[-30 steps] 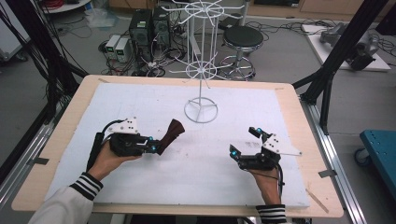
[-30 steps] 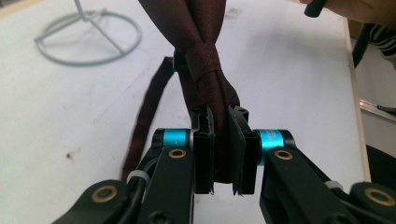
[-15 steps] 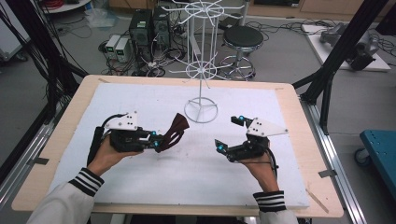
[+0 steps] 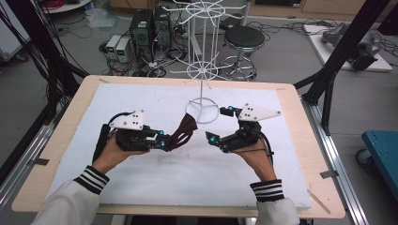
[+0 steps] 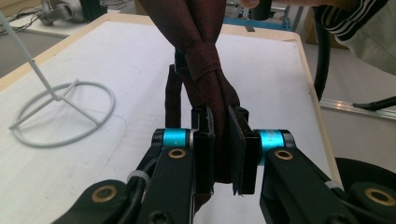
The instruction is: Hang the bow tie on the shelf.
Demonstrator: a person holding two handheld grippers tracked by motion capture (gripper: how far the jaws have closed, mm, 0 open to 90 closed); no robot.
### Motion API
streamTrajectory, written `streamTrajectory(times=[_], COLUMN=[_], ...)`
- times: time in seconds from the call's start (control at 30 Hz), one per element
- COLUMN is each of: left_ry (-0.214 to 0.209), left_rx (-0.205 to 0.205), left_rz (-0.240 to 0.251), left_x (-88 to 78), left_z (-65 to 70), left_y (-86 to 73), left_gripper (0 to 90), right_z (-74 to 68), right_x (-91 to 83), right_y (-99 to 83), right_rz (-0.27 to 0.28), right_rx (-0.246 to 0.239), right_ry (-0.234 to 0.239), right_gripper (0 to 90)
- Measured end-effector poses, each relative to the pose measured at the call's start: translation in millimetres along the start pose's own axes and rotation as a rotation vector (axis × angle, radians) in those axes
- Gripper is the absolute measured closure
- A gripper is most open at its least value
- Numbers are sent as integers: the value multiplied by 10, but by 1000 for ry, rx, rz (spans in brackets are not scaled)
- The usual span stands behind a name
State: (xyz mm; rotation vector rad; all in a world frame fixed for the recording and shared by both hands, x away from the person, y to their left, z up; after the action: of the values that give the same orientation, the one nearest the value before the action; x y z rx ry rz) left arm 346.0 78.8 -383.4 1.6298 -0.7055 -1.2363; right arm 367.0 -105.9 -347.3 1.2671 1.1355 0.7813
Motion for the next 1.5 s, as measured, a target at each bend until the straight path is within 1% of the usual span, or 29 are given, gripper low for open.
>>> streamTrajectory(times=[0.1, 0.17, 0.23, 0.3, 0.33, 0.37, 0.4, 0.47, 0.5, 0.53, 0.57, 0.6, 0.67, 0.7, 0.77, 0.8, 0.83, 0.9, 0.97, 1.0, 1.03, 1.13, 1.17, 1.33, 1.37, 1.4, 1.43, 1.47, 1.5], left_ry=[-4, -4, -9, -10, -10, -13, -12, -13, -16, -16, -15, -16, -16, -17, -20, -20, -24, -21, -22, -21, -19, -18, -16, -6, 4, 11, 16, 36, 55], left_rx=[11, 21, 24, 46, 37, 40, 50, 62, 63, 67, 69, 72, 84, 86, 87, 91, 90, 94, 90, 89, 88, 90, 93, 74, 70, 59, 60, 50, 47], left_rz=[9, 12, 18, 10, 20, 22, 18, 14, 16, 17, 19, 21, 14, 17, 18, 14, 12, 7, 14, 14, 15, 10, 10, 17, 19, 27, 29, 33, 34], left_x=[15, 20, 30, 27, 34, 35, 34, 31, 31, 30, 26, 24, 24, 25, 28, 32, 35, 36, 29, 26, 26, 29, 30, 29, 26, 27, 24, 30, 35], left_z=[9, 14, 27, 24, 35, 37, 37, 38, 42, 46, 48, 49, 52, 57, 69, 69, 73, 66, 63, 59, 55, 49, 47, 21, 8, -2, -17, -30, -50], left_y=[41, 64, 83, 83, 94, 96, 93, 92, 94, 96, 100, 103, 106, 110, 112, 106, 103, 96, 102, 103, 102, 95, 96, 99, 103, 110, 112, 115, 115], left_gripper=[809, 809, 809, 809, 809, 809, 809, 809, 810, 810, 810, 810, 810, 810, 810, 810, 810, 809, 809, 809, 809, 809, 808, 789, 767, 719, 719, 601, 535], right_z=[-56, -71, -103, -112, -118, -124, -130, -146, -168, -168, -175, -175, -167, -180, -186, -206, -212, -215, -225, -225, -235, -241, -244, -254, -247, -246, -243, -232, -220], right_x=[107, 130, 189, 203, 217, 226, 235, 255, 277, 277, 289, 289, 299, 306, 314, 327, 336, 338, 329, 329, 323, 315, 316, 321, 318, 317, 317, 311, 307], right_y=[35, 45, 69, 71, 71, 71, 72, 74, 76, 76, 76, 76, 71, 66, 66, 64, 61, 59, 69, 69, 82, 96, 99, 110, 114, 121, 122, 121, 124], right_rz=[-27, -28, -38, -43, -52, -60, -65, -73, -82, -82, -93, -93, -105, -111, -112, -118, -122, -127, -124, -124, -120, -116, -116, -117, -116, -112, -112, -112, -109], right_rx=[-10, -4, -2, 5, 8, 9, 4, 12, 9, 9, 9, 9, -7, -5, -14, -27, -34, -39, -36, -36, -42, -36, -30, -25, -26, -24, -24, -10, -2], right_ry=[51, 61, 94, 101, 111, 120, 135, 155, 184, 184, 192, 192, 188, 198, 202, 209, 211, 207, 207, 207, 213, 212, 213, 210, 204, 200, 196, 187, 180], right_gripper=[38, 42, 62, 73, 93, 147, 175, 181, 222, 222, 264, 264, 328, 392, 415, 503, 538, 548, 604, 604, 683, 793, 808, 822, 823, 823, 823, 823, 823])
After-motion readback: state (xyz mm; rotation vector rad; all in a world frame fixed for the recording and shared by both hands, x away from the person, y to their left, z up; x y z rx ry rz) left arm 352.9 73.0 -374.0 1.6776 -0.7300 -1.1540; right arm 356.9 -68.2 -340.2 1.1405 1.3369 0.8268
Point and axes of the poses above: each handheld gripper's, and its own axes: x roughly forward along the jaws, y roughly out of its top, z roughly to its right, the point moved 9 cm from there along x, roughly forward along the jaws, and after that the axes turned 9 degrees about y, right-handed, at the moved point
